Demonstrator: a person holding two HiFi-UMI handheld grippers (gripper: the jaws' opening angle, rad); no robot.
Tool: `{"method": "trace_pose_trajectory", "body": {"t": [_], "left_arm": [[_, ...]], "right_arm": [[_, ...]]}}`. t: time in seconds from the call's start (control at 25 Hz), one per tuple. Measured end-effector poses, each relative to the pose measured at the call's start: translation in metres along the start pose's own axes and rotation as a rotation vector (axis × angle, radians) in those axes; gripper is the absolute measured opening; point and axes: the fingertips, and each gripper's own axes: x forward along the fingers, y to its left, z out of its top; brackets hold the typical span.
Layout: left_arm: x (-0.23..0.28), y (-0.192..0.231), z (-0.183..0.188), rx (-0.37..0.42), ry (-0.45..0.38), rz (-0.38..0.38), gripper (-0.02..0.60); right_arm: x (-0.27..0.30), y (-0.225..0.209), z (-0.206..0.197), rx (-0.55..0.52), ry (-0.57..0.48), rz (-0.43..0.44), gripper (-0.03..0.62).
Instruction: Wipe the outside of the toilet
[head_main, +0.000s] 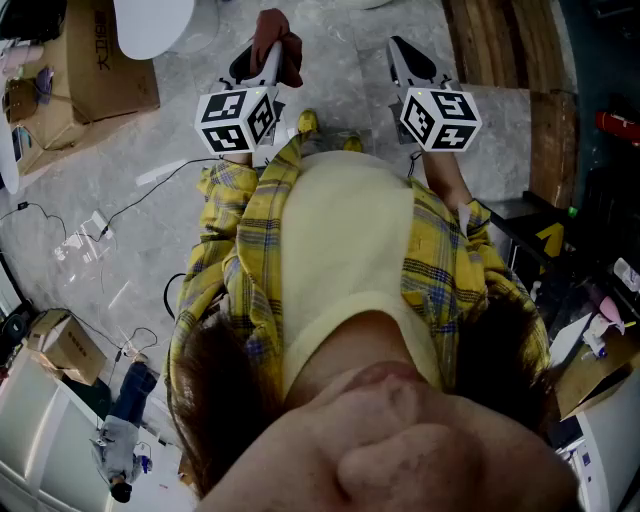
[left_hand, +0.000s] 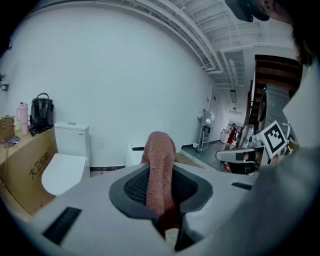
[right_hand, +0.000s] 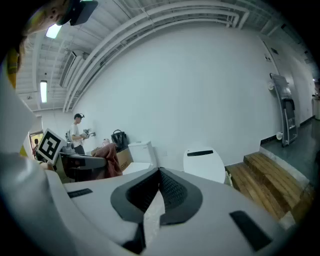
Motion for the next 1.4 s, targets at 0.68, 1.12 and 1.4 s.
{"method": "trace_pose_trajectory", "body": {"t": [0.68, 1.12, 1.4], "left_arm": [[0.004, 0.030, 0.003, -0.021, -0.010, 0.020, 0.084], [0.015, 0.089, 0.013, -0.060, -0.020, 0.014, 0.084], [0.010, 0.126, 0.003, -0.085, 0.003, 0.034, 0.084]], "right_arm": [[0.028, 0.007, 0.003, 0.036, 0.015, 0.023, 0.025], [0.081, 0.022, 0.013, 0.022, 0.050, 0.005, 0.025], [0.113, 0.040, 0.015, 0.023, 0.061, 0.016, 0.025]]}}
